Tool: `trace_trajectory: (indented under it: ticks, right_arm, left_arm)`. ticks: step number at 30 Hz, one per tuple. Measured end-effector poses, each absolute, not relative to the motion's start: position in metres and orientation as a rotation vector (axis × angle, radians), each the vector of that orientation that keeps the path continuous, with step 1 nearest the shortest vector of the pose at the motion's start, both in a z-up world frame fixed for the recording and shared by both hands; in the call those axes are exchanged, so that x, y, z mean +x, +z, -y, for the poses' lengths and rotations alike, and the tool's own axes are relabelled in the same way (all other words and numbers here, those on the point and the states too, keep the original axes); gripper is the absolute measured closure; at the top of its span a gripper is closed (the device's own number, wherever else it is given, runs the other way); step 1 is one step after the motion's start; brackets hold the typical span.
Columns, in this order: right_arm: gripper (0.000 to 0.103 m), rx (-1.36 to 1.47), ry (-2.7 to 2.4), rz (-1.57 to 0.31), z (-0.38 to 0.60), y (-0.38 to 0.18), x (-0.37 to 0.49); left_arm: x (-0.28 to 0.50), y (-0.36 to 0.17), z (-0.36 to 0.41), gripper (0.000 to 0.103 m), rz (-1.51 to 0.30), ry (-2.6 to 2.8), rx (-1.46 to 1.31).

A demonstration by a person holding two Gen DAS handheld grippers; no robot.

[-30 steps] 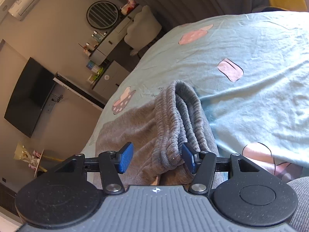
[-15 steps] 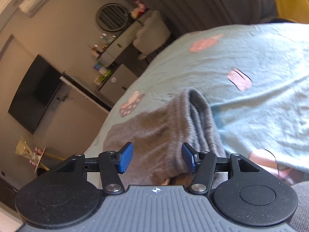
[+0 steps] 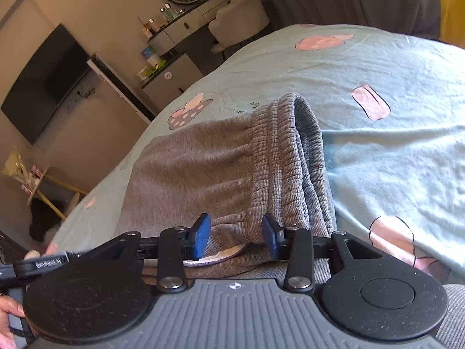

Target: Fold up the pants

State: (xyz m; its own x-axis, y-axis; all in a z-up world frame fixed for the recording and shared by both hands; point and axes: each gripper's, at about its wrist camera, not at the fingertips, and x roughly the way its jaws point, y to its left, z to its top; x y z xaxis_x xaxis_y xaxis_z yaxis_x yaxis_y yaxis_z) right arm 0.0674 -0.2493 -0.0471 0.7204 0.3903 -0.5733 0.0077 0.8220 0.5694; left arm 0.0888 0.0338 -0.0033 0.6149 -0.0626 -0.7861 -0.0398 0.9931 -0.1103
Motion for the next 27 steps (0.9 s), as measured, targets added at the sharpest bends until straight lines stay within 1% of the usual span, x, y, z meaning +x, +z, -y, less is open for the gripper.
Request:
trace_trajectory:
  ticks: [3, 5, 6, 8, 10, 11, 15, 18, 19, 21, 25, 26, 27]
  right_arm:
    - [0.062, 0.607, 0.228, -0.754, 0.254, -0.045, 0.067]
    - [0.048, 0.628, 0.231, -0.744, 0.259, -0.039, 0.068]
    - [0.035, 0.633, 0.214, -0.733, 0.266, -0.037, 0.067]
    - [0.031, 0.624, 0.176, -0.702, 0.276, -0.033, 0.066]
    - [0.023, 0.633, 0.171, -0.725, 0.287, -0.035, 0.076]
    - [0.022, 0.643, 0.19, -0.747, 0.291, -0.039, 0.084]
    - [0.02, 0.684, 0.211, -0.859, 0.306, -0.068, 0.123]
    - [0.019, 0.788, 0.283, -0.927, 0.318, -0.096, 0.148]
    - [0.016, 0.821, 0.315, -0.938, 0.32, -0.104, 0.155]
    - [0.016, 0.859, 0.354, -0.949, 0.321, -0.115, 0.166]
    - [0.015, 0.872, 0.405, -0.937, 0.313, -0.124, 0.184]
    - [0.016, 0.864, 0.414, -0.931, 0.311, -0.124, 0.187]
    - [0.026, 0.855, 0.416, -0.925, 0.309, -0.124, 0.189]
  left_arm:
    - [0.105, 0.001, -0.038, 0.015, -0.868, -0.033, -0.143]
    - [0.121, -0.004, -0.041, 0.013, -0.886, -0.117, -0.197]
    - [0.127, -0.008, -0.042, 0.013, -0.902, -0.164, -0.225]
    - [0.142, -0.018, -0.043, 0.013, -0.947, -0.216, -0.254]
    - [0.157, -0.03, -0.04, 0.013, -0.999, -0.268, -0.268]
    - [0.165, -0.036, -0.04, 0.013, -1.018, -0.288, -0.274]
    - [0.191, -0.062, -0.042, 0.013, -1.092, -0.35, -0.318]
    - [0.208, -0.08, -0.044, 0.013, -1.156, -0.425, -0.388]
    - [0.212, -0.084, -0.042, 0.012, -1.168, -0.443, -0.398]
    - [0.22, -0.091, -0.039, 0.008, -1.175, -0.475, -0.398]
    - [0.237, -0.097, -0.037, 0.009, -1.166, -0.504, -0.442]
    - [0.239, -0.098, -0.037, 0.014, -1.152, -0.505, -0.45]
    - [0.241, -0.098, -0.035, 0.019, -1.14, -0.5, -0.442]
